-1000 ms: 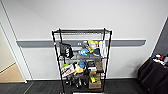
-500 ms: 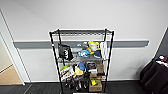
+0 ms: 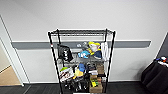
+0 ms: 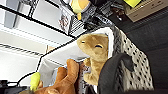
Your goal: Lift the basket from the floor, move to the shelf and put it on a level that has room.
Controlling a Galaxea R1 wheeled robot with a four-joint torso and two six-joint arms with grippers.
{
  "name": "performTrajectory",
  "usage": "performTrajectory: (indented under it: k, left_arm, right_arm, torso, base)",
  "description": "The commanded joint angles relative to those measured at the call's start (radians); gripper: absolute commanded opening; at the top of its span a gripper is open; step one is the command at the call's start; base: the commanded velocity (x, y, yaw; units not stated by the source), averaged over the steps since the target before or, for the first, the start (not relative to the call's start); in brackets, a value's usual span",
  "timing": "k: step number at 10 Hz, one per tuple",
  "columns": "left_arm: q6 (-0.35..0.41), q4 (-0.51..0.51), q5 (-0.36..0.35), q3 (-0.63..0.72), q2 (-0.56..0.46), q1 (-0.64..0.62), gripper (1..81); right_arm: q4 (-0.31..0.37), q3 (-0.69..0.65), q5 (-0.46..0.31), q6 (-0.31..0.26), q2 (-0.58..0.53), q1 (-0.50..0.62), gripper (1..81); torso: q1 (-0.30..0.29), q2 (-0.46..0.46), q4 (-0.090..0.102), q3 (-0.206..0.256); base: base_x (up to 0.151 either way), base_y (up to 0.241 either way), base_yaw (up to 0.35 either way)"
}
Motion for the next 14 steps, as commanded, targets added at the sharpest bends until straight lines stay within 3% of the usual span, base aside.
performTrajectory:
  k: [1, 6, 8, 14]
  left_arm:
    - [0.003, -0.003, -0.007, 0.1, -0.058, -0.111, 1.0]
    - [0.029, 0.003, -0.056, 0.153, -0.076, -0.046, 1.0]
    - [0.029, 0.021, -0.108, 0.174, -0.089, -0.014, 1.0]
    - [0.031, 0.046, -0.137, 0.196, -0.09, 0.024, 1.0]
  right_arm:
    - [0.008, 0.104, 0.049, -0.003, -0.059, 0.089, 1.0]
    - [0.007, 0.146, 0.085, -0.003, -0.081, 0.032, 1.0]
    - [0.008, 0.149, 0.099, -0.003, -0.082, 0.02, 1.0]
    - [0.007, 0.165, 0.099, -0.003, -0.087, 0.015, 1.0]
  torso:
    - [0.0, 0.0, 0.0, 0.0]
    - [-0.002, -0.002, 0.0, 0.001]
    - [-0.003, -0.002, 0.0, 0.001]
    - [-0.004, -0.002, 0.0, 0.001]
  base:
    - [0.0, 0.0, 0.0]
    - [0.064, 0.0, 0.0]
    - [0.093, 0.0, 0.0]
    - [0.095, 0.0, 0.0]
